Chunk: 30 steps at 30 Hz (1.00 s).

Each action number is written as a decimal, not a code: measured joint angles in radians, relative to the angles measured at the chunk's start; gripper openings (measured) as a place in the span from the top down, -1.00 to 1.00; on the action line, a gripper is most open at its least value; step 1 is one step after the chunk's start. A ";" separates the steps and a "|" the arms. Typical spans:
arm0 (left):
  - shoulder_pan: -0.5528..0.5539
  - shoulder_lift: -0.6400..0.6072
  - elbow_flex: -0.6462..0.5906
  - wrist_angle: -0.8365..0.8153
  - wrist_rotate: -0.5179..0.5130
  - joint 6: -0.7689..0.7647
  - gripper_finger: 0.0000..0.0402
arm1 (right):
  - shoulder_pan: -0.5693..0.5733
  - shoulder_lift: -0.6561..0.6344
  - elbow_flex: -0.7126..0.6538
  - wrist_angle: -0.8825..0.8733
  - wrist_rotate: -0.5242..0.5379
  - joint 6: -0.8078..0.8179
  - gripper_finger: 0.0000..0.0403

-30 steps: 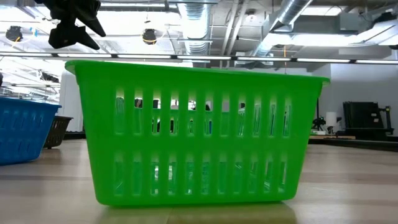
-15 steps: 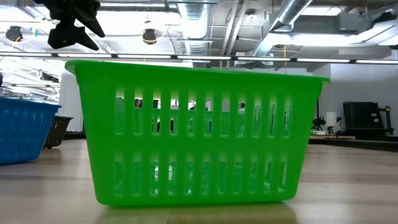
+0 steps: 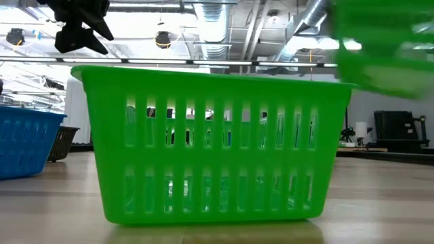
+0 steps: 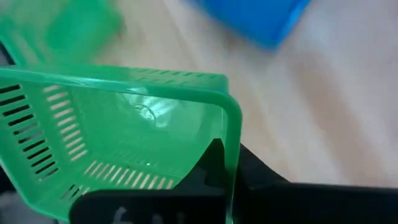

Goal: Stack baskets by color
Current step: Stack the bottom right green bin on the top green bin

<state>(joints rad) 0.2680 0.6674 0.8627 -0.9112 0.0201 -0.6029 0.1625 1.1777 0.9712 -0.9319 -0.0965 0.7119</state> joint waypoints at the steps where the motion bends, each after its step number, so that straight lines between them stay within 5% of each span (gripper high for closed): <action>1: 0.000 0.000 0.000 0.000 0.010 0.009 0.13 | -0.053 0.005 0.034 -0.002 0.003 -0.052 0.97; 11: 0.000 0.000 0.000 0.000 0.029 0.069 0.13 | -0.502 0.292 0.453 0.012 0.021 -0.549 0.97; 22: 0.000 0.000 0.000 0.003 -0.079 -0.035 0.13 | -0.740 0.679 0.925 -0.038 -0.145 -1.040 0.97; 30: 0.000 0.000 0.000 0.004 -0.192 -0.170 0.13 | -0.842 0.880 1.146 -0.060 -0.243 -1.234 0.92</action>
<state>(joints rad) 0.2680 0.6674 0.8627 -0.9074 -0.1719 -0.7724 -0.6793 2.0579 2.1170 -0.9916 -0.3396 -0.5223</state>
